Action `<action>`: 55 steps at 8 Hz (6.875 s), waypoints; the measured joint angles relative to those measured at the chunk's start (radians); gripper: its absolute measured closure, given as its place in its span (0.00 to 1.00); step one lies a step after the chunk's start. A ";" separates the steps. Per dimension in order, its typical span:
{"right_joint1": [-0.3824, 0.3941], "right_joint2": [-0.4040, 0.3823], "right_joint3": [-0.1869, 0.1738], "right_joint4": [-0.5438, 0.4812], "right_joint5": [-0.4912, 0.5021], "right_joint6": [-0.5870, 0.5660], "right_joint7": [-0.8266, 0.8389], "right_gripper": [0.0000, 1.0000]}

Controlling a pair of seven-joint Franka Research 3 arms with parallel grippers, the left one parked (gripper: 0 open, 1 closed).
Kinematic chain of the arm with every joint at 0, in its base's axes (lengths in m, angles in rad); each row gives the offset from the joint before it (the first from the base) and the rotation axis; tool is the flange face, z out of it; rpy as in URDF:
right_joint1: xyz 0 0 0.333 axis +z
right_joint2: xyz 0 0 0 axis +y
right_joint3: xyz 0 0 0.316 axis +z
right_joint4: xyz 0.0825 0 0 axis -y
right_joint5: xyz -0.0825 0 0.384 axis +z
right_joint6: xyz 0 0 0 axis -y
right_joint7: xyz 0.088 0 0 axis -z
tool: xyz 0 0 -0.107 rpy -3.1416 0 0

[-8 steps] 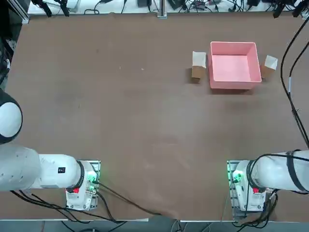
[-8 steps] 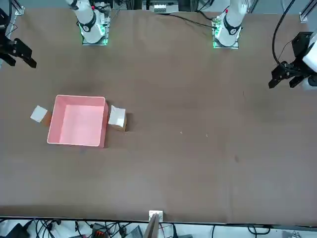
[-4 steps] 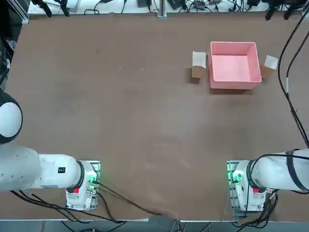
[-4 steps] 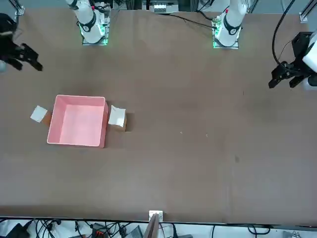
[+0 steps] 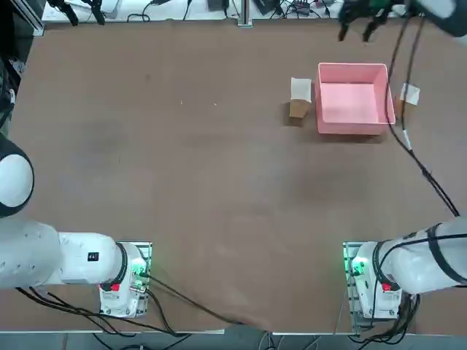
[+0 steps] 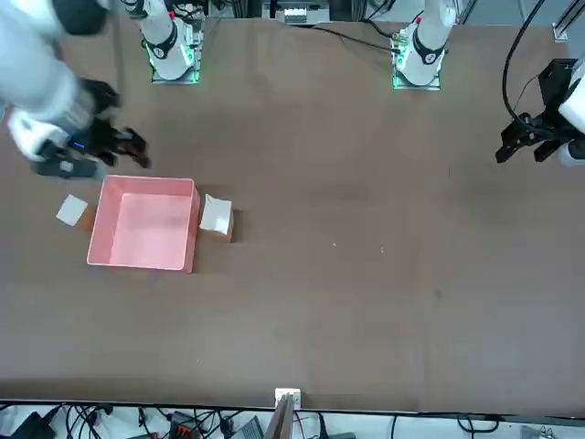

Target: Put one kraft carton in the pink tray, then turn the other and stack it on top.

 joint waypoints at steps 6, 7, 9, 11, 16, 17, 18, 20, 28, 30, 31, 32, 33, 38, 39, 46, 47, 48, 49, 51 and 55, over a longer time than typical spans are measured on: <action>0.220 0.283 0.001 0.002 -0.084 0.284 0.226 0.02; 0.221 0.308 -0.001 0.003 -0.084 0.294 0.227 0.04; 0.220 0.344 -0.008 0.003 -0.084 0.298 0.227 0.08; 0.220 0.381 -0.009 0.003 -0.084 0.300 0.227 0.15; 0.230 0.429 -0.007 0.003 -0.084 0.348 0.227 0.53; 0.230 0.432 -0.007 0.003 -0.084 0.349 0.227 0.72; 0.230 0.433 -0.007 0.003 -0.084 0.349 0.227 0.81; 0.231 0.433 -0.007 0.003 -0.084 0.349 0.227 0.96; 0.149 0.271 -0.031 0.144 -0.016 0.107 -0.010 0.98; 0.026 0.226 -0.034 0.200 0.017 -0.023 -0.206 0.98; -0.033 0.206 -0.036 0.201 0.020 -0.057 -0.277 0.98; -0.083 0.191 -0.037 0.190 0.020 -0.080 -0.329 0.98; -0.121 0.176 -0.037 0.159 0.020 -0.084 -0.370 0.98; -0.187 0.116 -0.038 -0.165 0.019 0.163 -0.541 0.98; -0.188 0.105 -0.038 -0.213 0.019 0.198 -0.632 0.98; -0.226 -0.026 -0.040 -0.384 0.009 0.278 -1.480 0.98; -0.241 -0.027 -0.040 -0.413 0.009 0.323 -1.568 0.98; -0.256 -0.029 -0.041 -0.450 0.009 0.383 -1.640 0.98; -0.265 -0.032 -0.041 -0.492 0.009 0.455 -1.698 0.98; -0.269 -0.034 -0.041 -0.556 0.008 0.570 -1.771 0.98; -0.268 -0.033 -0.032 -0.595 -0.021 0.627 -1.821 0.98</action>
